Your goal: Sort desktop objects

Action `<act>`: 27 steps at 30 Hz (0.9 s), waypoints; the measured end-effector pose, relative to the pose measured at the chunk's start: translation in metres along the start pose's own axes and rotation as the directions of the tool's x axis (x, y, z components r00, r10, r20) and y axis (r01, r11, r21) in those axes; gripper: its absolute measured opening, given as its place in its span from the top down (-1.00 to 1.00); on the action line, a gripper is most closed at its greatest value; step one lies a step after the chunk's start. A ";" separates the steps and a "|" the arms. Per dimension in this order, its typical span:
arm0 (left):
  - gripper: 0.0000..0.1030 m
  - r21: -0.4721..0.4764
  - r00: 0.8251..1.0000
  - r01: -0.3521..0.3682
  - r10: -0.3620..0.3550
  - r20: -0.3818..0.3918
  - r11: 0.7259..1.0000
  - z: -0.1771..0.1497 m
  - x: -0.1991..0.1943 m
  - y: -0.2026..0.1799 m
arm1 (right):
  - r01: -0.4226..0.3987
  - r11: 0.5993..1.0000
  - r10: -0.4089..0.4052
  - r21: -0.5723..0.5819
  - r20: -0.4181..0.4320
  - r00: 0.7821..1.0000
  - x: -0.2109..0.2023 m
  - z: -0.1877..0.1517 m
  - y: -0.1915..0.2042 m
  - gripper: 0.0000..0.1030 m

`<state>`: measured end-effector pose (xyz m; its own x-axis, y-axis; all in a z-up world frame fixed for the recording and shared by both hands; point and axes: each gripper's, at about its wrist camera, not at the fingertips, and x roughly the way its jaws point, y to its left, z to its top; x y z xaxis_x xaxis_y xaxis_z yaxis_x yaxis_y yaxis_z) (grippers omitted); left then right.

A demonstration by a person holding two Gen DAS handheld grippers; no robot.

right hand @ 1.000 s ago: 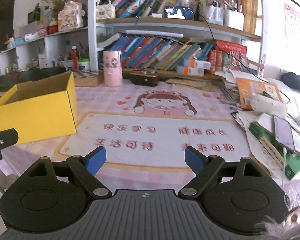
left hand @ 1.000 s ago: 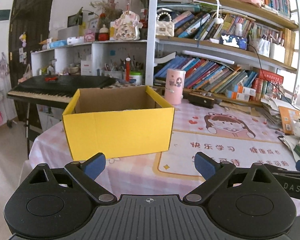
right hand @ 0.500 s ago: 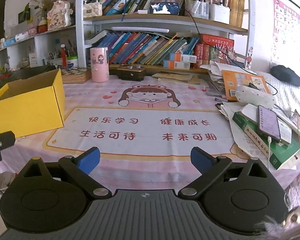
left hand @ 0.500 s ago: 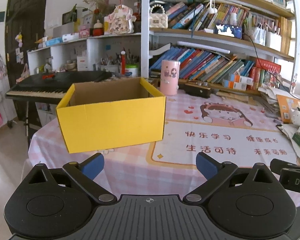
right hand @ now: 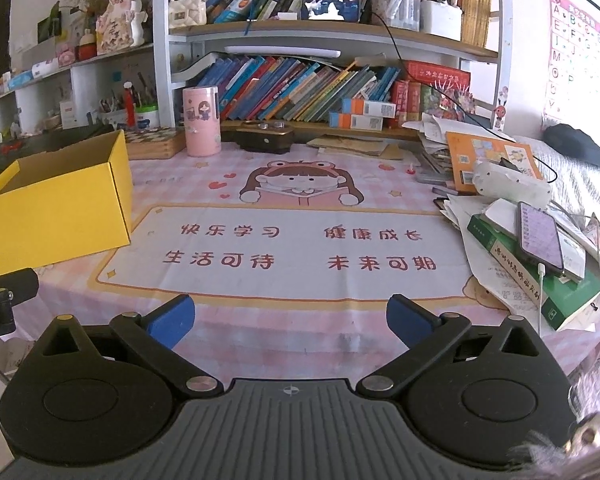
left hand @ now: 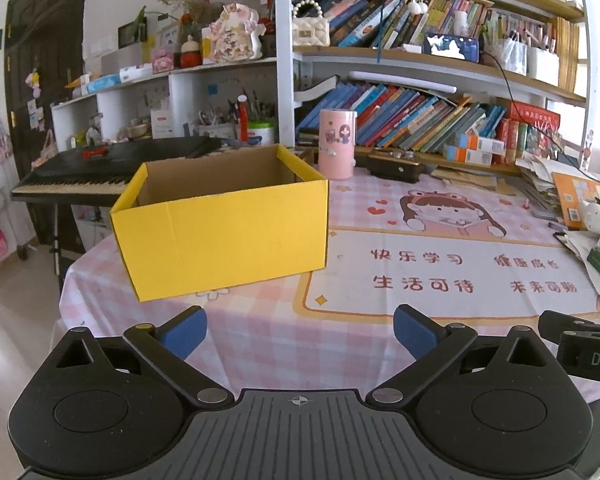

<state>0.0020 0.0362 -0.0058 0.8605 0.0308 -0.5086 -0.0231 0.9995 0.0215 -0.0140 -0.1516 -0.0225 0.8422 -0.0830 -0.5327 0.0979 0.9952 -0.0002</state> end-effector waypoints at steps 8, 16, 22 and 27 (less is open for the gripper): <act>-1.00 0.003 1.000 -0.006 0.006 -0.016 1.000 -0.001 0.000 -0.001 | -0.004 1.000 0.004 -0.003 -0.011 1.000 0.000 -0.001 0.002 -1.00; -1.00 0.003 1.000 -0.003 0.003 -0.016 1.000 -0.002 -0.001 -0.001 | -0.010 1.000 0.010 -0.005 -0.012 1.000 0.000 -0.001 0.002 -1.00; -1.00 0.005 1.000 0.008 -0.008 -0.024 1.000 -0.004 -0.001 -0.002 | -0.009 1.000 0.009 -0.005 -0.016 1.000 0.001 -0.002 0.003 -1.00; -1.00 0.008 1.000 0.009 -0.008 -0.026 1.000 -0.005 -0.001 -0.005 | -0.003 1.000 0.003 0.000 -0.022 1.000 0.002 -0.003 0.001 -1.00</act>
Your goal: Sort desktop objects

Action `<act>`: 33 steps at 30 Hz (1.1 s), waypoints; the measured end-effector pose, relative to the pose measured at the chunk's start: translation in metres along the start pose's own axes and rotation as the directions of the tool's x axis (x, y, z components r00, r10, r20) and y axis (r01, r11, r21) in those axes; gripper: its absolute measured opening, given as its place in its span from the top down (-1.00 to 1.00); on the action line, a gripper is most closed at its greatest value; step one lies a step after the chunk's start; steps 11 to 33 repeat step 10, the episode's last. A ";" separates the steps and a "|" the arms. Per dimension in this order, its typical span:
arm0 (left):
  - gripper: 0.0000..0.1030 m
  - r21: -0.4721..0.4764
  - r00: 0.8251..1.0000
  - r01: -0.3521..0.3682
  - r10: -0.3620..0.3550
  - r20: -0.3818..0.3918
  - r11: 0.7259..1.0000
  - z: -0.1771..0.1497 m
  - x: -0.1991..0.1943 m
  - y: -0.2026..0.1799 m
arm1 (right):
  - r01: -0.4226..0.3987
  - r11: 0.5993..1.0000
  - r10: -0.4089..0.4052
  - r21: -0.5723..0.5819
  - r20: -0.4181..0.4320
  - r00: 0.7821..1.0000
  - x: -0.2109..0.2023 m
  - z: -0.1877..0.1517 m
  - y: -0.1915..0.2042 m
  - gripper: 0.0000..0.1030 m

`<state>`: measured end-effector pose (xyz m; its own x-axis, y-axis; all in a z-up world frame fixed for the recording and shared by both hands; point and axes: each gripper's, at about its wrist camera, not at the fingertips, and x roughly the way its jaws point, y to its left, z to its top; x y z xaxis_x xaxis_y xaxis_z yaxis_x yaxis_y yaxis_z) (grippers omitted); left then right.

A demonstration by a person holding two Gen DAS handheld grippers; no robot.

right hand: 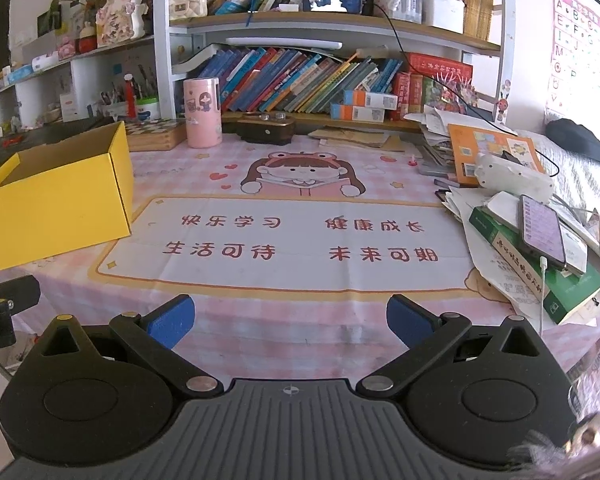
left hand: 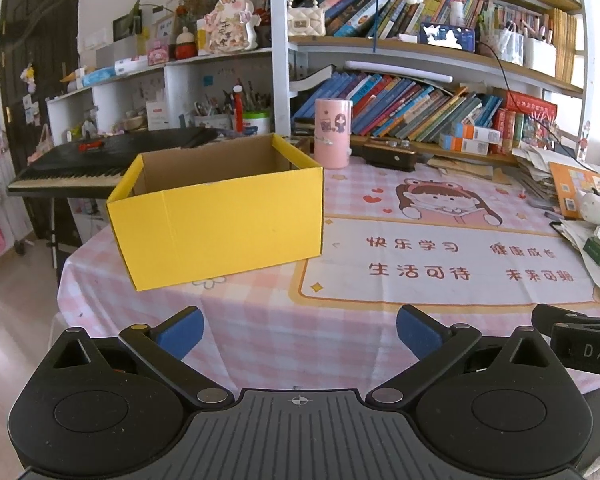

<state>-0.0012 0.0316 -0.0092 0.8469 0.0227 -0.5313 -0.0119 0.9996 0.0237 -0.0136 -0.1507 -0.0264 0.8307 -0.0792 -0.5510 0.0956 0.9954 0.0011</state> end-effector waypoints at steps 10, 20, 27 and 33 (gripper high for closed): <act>-1.00 -0.008 1.000 0.023 -0.023 -0.008 1.000 0.004 0.003 0.000 | -0.006 1.000 0.006 -0.002 -0.017 1.000 0.004 0.000 -0.002 -1.00; -1.00 -0.008 1.000 0.023 -0.023 -0.008 1.000 0.004 0.003 0.000 | -0.006 1.000 0.006 -0.002 -0.017 1.000 0.004 0.000 -0.002 -1.00; -1.00 -0.008 1.000 0.023 -0.023 -0.008 1.000 0.004 0.003 0.000 | -0.006 1.000 0.006 -0.002 -0.017 1.000 0.004 0.000 -0.002 -1.00; -1.00 -0.008 1.000 0.023 -0.023 -0.008 1.000 0.004 0.003 0.000 | -0.006 1.000 0.006 -0.002 -0.017 1.000 0.004 0.000 -0.002 -1.00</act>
